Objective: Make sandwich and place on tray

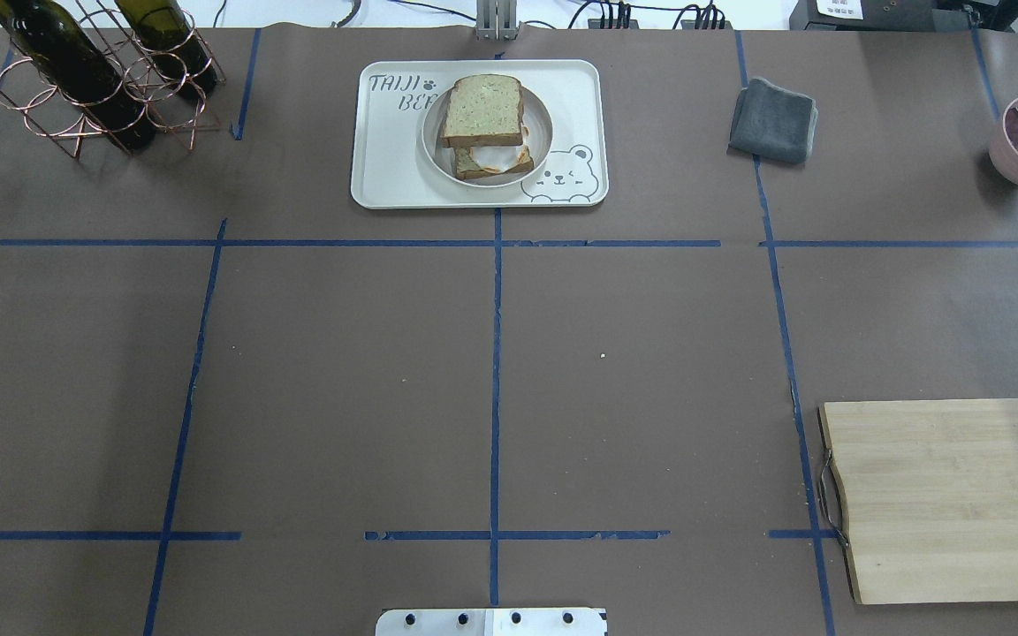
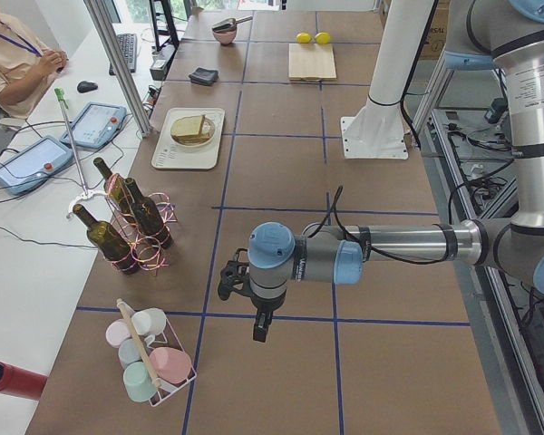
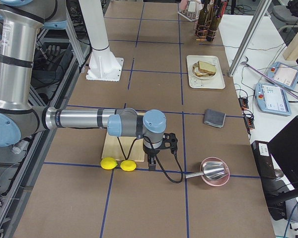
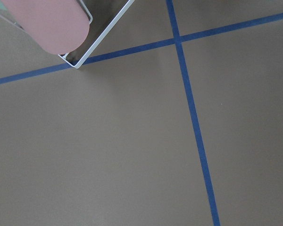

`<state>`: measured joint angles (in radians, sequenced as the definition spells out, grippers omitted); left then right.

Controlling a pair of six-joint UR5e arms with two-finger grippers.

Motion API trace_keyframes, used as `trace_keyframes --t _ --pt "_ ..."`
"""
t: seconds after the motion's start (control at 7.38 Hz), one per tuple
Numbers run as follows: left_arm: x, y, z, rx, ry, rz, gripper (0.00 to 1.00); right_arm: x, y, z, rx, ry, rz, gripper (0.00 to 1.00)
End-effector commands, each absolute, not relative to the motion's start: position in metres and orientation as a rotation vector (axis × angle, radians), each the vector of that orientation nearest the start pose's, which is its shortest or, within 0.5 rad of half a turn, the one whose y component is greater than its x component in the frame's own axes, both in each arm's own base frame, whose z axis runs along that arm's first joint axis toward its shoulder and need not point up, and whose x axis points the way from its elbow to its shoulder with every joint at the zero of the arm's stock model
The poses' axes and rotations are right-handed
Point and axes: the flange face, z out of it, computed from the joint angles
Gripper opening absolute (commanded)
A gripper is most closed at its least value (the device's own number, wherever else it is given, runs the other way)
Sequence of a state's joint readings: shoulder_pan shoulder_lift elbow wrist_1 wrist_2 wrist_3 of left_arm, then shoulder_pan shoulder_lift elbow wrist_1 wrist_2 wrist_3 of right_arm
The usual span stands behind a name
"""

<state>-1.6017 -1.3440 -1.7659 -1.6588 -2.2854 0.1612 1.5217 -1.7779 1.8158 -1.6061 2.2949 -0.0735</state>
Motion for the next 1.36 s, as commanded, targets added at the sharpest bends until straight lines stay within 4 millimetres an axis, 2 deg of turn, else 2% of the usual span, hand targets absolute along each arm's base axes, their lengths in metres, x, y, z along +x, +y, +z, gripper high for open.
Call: trace_keyframes --t 0.0,0.54,1.22 --pt "-0.0812 -0.3968 0.6543 0.125 0.726 0.135 1.0 0.0474 -0.4074 0.6369 0.013 -0.724 -0.118 1.0" --pt "-0.0776 -0.4013 0.6453 0.148 0.767 0.151 1.0 0.0475 -0.4069 0.6408 0.003 -0.723 -0.107 1.0" --pt "-0.0776 -0.401 0.6475 0.145 0.768 0.151 1.0 0.0477 -0.4067 0.6424 -0.001 -0.721 -0.103 1.0"
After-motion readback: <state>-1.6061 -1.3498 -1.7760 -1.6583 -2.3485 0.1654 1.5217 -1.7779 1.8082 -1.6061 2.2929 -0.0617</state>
